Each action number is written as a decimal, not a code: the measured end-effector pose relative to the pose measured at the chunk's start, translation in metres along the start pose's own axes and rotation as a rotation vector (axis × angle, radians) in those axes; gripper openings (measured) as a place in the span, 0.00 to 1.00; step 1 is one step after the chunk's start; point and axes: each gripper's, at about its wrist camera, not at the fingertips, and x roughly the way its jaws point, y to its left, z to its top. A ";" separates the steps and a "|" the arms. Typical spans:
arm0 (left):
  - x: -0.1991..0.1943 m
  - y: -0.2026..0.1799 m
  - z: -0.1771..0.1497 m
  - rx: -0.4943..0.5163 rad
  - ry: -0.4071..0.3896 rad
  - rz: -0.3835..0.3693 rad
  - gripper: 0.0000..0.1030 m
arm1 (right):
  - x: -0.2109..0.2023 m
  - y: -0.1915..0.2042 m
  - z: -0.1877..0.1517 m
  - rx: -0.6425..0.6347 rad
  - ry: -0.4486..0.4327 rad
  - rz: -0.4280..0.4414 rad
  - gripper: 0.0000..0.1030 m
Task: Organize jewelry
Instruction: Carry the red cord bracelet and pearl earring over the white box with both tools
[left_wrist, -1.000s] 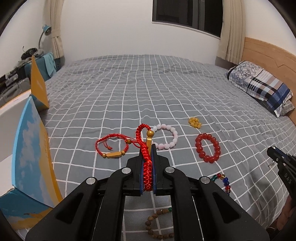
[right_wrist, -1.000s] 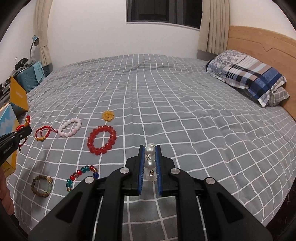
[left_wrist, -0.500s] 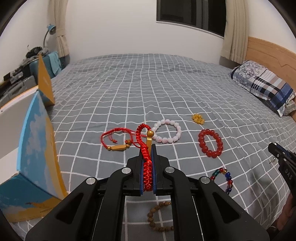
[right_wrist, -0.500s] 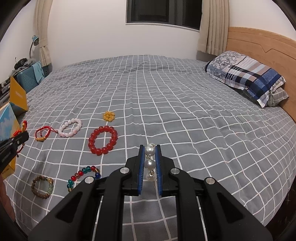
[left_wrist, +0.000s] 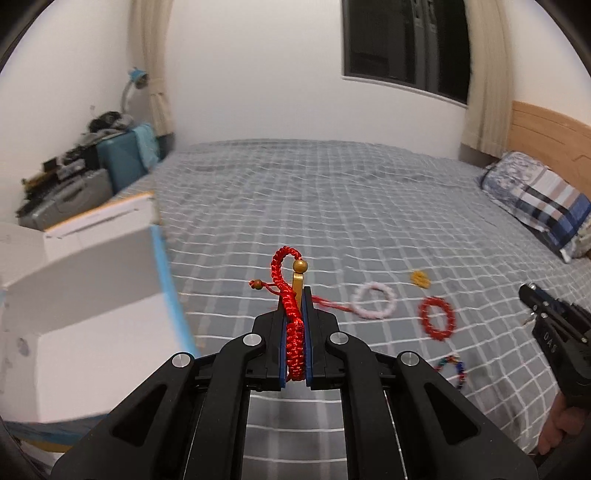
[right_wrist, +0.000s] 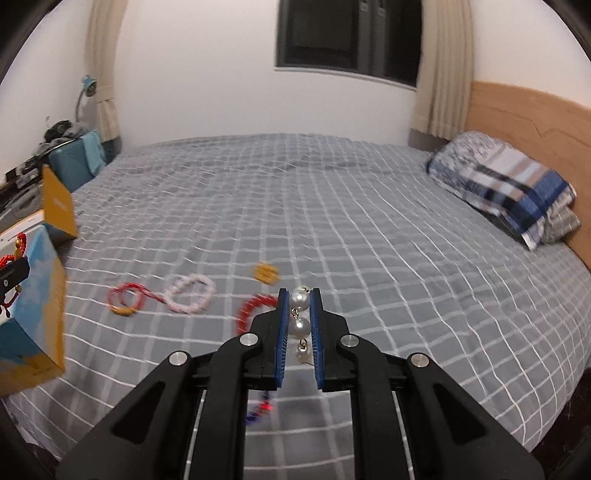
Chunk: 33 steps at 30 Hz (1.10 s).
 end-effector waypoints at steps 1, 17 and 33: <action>-0.004 0.011 0.002 -0.010 0.001 0.018 0.05 | -0.003 0.009 0.004 -0.011 -0.010 0.007 0.10; -0.046 0.171 -0.010 -0.134 0.031 0.250 0.05 | -0.056 0.226 0.037 -0.251 -0.086 0.316 0.10; -0.019 0.272 -0.062 -0.317 0.304 0.316 0.05 | -0.018 0.351 -0.004 -0.334 0.208 0.466 0.10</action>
